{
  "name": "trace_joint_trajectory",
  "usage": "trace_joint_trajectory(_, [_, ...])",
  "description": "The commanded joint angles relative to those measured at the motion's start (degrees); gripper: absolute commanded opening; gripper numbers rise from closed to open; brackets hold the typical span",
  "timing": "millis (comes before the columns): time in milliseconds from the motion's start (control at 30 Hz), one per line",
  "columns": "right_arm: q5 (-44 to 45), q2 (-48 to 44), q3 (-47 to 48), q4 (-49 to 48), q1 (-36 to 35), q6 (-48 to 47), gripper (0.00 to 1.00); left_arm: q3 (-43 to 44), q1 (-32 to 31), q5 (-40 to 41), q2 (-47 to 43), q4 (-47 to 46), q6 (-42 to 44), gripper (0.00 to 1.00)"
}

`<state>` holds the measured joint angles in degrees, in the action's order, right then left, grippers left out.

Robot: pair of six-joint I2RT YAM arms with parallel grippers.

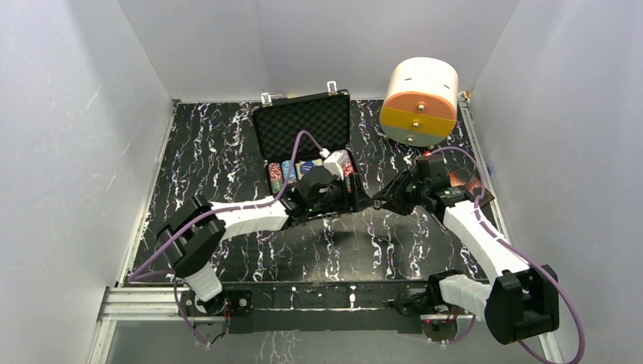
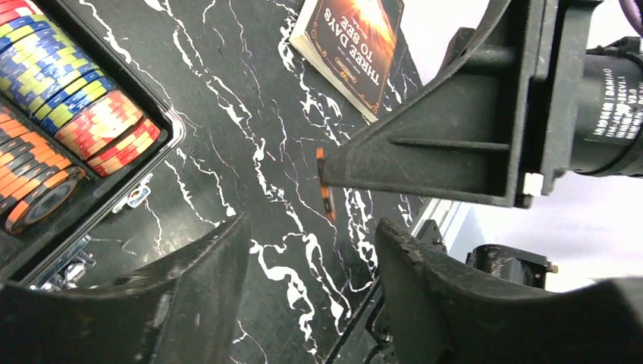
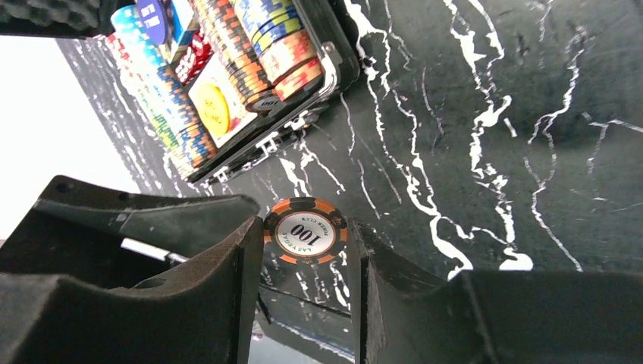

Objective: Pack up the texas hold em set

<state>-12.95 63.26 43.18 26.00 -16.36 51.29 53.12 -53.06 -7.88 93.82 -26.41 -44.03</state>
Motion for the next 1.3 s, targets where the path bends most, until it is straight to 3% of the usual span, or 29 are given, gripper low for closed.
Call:
trace_joint_trajectory(0, [-5.55,-1.78,-1.38,-5.08,-0.07,6.14,0.47,2.52,-0.92,1.53,2.22,-4.00,-3.74,0.53])
trace_joint_trajectory(200, [-6.86,-1.82,-1.30,-6.21,-0.05,7.55,0.47,3.15,-2.48,3.92,3.21,-3.74,-3.57,0.46])
trace_joint_trajectory(433, [-7.15,-0.81,-1.03,-6.63,-0.07,7.68,0.47,2.91,-2.54,4.97,2.74,-5.17,-3.23,0.19])
trace_joint_trajectory(533, [-7.35,-0.20,-1.16,-7.01,-0.01,7.69,0.47,3.11,-2.58,4.77,2.78,-5.79,-3.26,0.02])
trace_joint_trajectory(633, [-7.55,0.31,-1.19,-7.42,-0.08,7.50,0.50,3.09,-2.64,4.56,2.86,-5.89,-2.21,0.00])
trace_joint_trajectory(700, [-7.08,0.45,-0.64,-7.39,-0.07,6.45,0.59,2.73,-2.54,3.93,2.63,-6.03,-0.35,0.00])
trace_joint_trajectory(767, [-6.75,0.54,0.68,-7.09,-0.05,4.74,0.70,2.81,-2.55,2.41,1.84,-4.14,4.11,0.00])
trace_joint_trajectory(867, [-5.34,0.01,3.34,-5.83,0.14,2.47,0.78,3.95,-2.11,-2.48,-0.07,2.77,14.63,0.00])
trace_joint_trajectory(1000, [-3.50,-2.10,4.31,-5.30,0.64,0.80,0.80,6.43,0.44,-13.14,-3.87,19.09,31.35,0.00])
trace_joint_trajectory(1100, [-3.24,-3.26,2.91,-5.84,1.06,0.90,0.79,7.46,3.85,-16.46,-7.63,31.66,42.23,0.00])
trace_joint_trajectory(1267, [-4.65,-4.15,-0.93,-7.30,1.16,2.22,0.79,5.19,12.82,-21.73,-15.05,41.48,60.43,0.00])
